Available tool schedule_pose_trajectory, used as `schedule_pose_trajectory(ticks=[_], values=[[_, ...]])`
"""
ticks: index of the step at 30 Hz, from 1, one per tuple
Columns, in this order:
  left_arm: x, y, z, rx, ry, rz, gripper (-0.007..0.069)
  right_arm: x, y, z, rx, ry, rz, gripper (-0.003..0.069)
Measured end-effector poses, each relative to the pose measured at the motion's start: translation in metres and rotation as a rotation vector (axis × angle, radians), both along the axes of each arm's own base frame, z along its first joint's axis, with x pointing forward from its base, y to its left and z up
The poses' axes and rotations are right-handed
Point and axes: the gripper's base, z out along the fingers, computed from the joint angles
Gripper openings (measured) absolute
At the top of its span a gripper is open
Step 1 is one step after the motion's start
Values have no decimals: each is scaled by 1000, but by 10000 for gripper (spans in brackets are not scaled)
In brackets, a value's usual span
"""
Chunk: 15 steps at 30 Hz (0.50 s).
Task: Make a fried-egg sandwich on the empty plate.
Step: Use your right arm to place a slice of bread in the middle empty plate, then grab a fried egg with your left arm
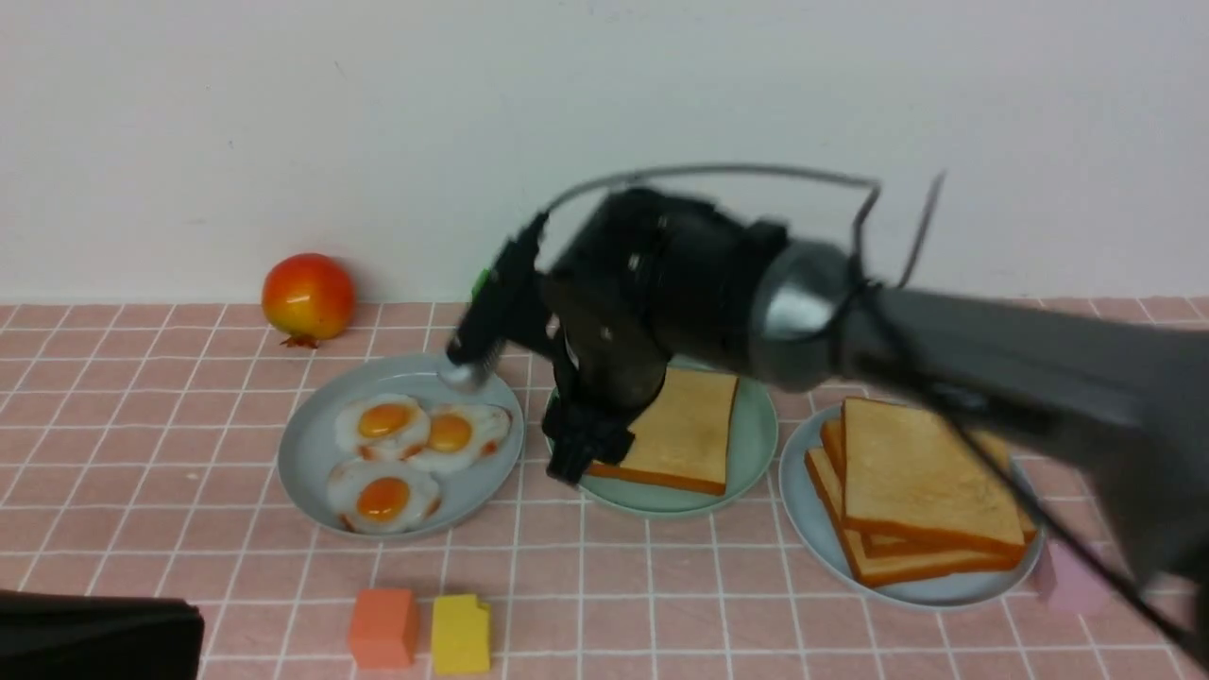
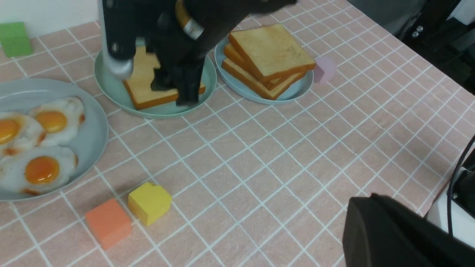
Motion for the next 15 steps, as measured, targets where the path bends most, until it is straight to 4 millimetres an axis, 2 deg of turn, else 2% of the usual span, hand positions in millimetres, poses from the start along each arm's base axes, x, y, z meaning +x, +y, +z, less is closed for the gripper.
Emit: schedule_pose_trajectory(ticks=[3, 5, 7, 8, 10, 11, 12, 13, 15], values=[[12, -6, -7, 51, 71, -9, 13, -35, -15, 54, 36, 39, -102, 486], [19, -8, -10, 73, 98, -9, 13, -46, -26, 72, 65, 58, -145, 451], [40, -16, -21, 134, 175, -5, 13, -73, -51, 103, 144, 79, -205, 342], [42, -17, -21, 140, 178, -4, 13, -75, -53, 102, 141, 88, -209, 332], [62, -24, -25, 192, 226, 2, 13, -108, -84, 119, 205, 119, -244, 185], [64, -25, -27, 195, 232, 2, 13, -111, -86, 120, 213, 125, -249, 174], [77, -29, -27, 226, 251, 5, 13, -132, -107, 131, 257, 130, -265, 115], [80, -30, -27, 234, 255, 6, 13, -138, -112, 132, 269, 134, -274, 88], [103, -37, -31, 290, 289, 20, 13, -175, -149, 138, 339, 149, -308, 1]])
